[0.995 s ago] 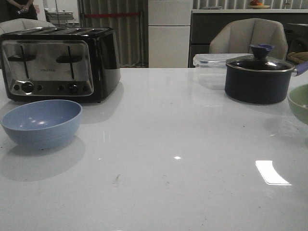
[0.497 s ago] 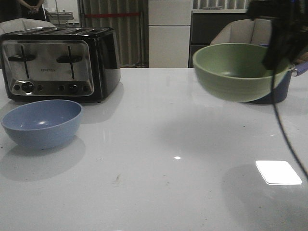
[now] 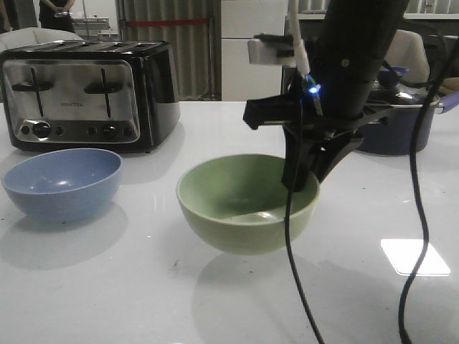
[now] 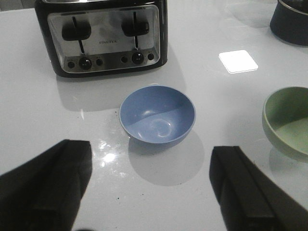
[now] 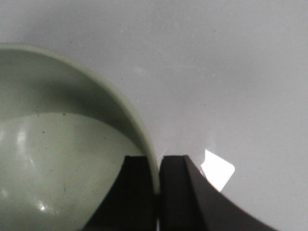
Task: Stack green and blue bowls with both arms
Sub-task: 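Lift the green bowl with the right gripper and carry it toward table center, then lower the green bowl onto the table, open the right gripper, withdraw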
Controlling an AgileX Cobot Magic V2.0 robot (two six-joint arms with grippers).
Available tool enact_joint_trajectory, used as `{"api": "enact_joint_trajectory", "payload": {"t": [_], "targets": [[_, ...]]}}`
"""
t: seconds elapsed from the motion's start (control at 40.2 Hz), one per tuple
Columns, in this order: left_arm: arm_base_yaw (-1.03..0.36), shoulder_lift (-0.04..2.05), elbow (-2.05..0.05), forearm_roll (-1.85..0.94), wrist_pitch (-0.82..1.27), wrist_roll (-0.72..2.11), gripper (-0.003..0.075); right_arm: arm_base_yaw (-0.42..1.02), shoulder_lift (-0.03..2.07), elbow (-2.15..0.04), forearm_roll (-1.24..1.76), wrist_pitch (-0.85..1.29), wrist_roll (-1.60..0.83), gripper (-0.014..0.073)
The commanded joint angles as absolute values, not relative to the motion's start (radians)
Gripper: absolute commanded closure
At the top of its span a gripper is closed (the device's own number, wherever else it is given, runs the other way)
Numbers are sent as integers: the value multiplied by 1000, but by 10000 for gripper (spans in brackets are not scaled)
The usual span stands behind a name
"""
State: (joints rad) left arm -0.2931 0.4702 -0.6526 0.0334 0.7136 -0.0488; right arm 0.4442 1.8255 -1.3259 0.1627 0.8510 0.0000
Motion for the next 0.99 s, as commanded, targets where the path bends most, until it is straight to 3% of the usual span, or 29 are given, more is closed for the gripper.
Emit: {"api": "enact_joint_trajectory", "payload": {"t": [0.0,0.249,0.622,0.97], "targets": [[-298,482,-685,29,625,-48,160,444,1806,-1354,175,822,-14,510],[-298,482,-685,29,625,-48,160,444,1828,-1354,175,822,-14,490],[-298,482,-685,29,625,-48,160,444,1828,-1354,175,817,-14,228],[-298,482,-685,29,612,-48,160,444,1774,-1354,147,795,-14,198]]}}
